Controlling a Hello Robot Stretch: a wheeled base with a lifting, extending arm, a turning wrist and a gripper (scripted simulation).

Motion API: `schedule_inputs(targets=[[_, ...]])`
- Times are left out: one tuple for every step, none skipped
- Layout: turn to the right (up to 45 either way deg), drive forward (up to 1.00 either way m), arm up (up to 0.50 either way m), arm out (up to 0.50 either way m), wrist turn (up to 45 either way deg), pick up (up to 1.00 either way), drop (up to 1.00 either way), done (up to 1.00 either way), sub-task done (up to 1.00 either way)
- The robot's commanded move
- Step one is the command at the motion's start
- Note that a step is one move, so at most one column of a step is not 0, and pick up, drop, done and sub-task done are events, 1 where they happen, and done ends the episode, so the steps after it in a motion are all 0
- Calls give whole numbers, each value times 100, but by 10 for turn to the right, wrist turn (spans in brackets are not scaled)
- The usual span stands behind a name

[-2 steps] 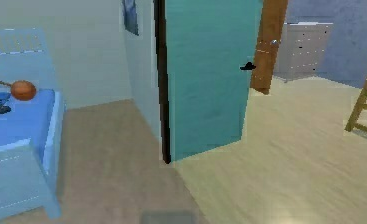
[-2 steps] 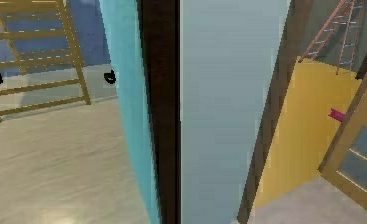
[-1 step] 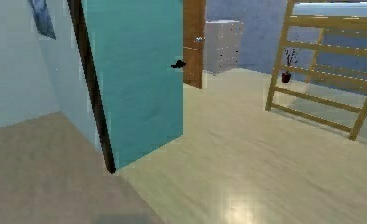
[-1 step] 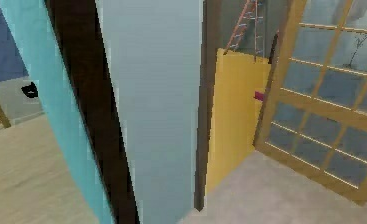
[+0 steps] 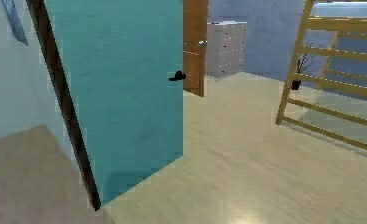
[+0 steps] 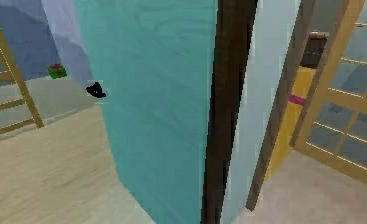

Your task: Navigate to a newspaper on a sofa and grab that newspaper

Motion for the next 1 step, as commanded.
schedule_inputs(targets=[[240, 0, 0, 0, 0, 0, 0, 0, 0]])
